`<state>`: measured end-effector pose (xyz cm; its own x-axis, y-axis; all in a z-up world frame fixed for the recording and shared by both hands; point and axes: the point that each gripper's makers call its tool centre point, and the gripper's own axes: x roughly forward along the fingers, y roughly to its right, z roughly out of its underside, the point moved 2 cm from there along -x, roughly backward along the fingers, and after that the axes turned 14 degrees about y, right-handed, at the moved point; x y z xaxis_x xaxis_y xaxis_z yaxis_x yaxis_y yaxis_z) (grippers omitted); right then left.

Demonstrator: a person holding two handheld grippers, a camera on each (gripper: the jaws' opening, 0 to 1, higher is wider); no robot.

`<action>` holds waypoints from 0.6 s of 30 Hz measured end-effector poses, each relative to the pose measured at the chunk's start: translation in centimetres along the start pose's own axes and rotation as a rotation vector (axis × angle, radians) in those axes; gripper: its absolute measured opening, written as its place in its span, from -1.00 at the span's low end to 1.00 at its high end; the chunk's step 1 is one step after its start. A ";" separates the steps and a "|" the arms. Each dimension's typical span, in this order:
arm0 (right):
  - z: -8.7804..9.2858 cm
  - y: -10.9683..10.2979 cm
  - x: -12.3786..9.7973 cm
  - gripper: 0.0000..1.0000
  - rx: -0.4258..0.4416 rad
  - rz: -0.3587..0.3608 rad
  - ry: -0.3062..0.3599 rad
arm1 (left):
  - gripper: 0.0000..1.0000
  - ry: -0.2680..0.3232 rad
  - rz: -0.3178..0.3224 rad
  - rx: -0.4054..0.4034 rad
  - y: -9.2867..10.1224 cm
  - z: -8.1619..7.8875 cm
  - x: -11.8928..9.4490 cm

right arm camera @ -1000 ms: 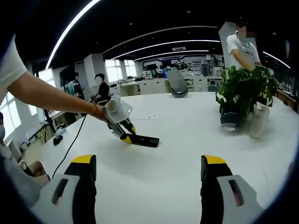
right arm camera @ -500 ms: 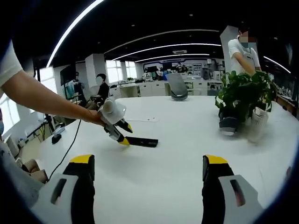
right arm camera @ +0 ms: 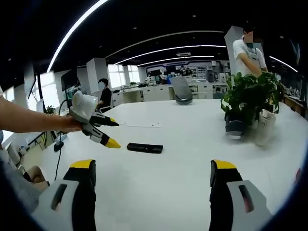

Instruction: Press the specified remote control buttons in sequence, fully releasing each button before pressing the next.

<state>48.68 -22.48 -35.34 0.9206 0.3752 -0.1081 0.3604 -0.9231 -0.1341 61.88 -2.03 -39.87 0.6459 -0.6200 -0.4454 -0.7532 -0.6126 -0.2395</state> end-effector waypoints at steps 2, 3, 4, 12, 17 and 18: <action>-0.1 -0.2 0.0 1.00 0.001 -0.008 0.003 | 0.53 0.056 -0.030 -0.069 0.7 -0.9 -1.8; -0.2 -0.3 0.0 1.00 0.003 -0.011 0.008 | 0.55 0.067 -0.040 -0.086 0.9 -1.1 -2.4; -0.4 -0.3 0.0 1.00 0.001 -0.012 0.012 | 0.56 0.098 -0.063 -0.102 1.1 -1.6 -3.3; -1.0 -1.3 -0.2 1.00 0.023 -0.045 0.037 | 0.86 0.299 -0.171 -0.295 3.0 -4.5 -8.8; -1.2 -1.4 -0.3 1.00 0.033 -0.054 0.046 | 1.00 0.357 -0.222 -0.308 5.1 -4.9 -11.0; -1.3 -1.3 -0.3 1.00 0.035 -0.051 0.051 | 1.00 0.374 -0.242 -0.314 5.2 -4.7 -11.3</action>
<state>48.12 -21.54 -33.80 0.9082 0.4156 -0.0500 0.4020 -0.8992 -0.1725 51.21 -0.53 -32.06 0.8395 -0.5401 -0.0587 -0.5412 -0.8409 -0.0027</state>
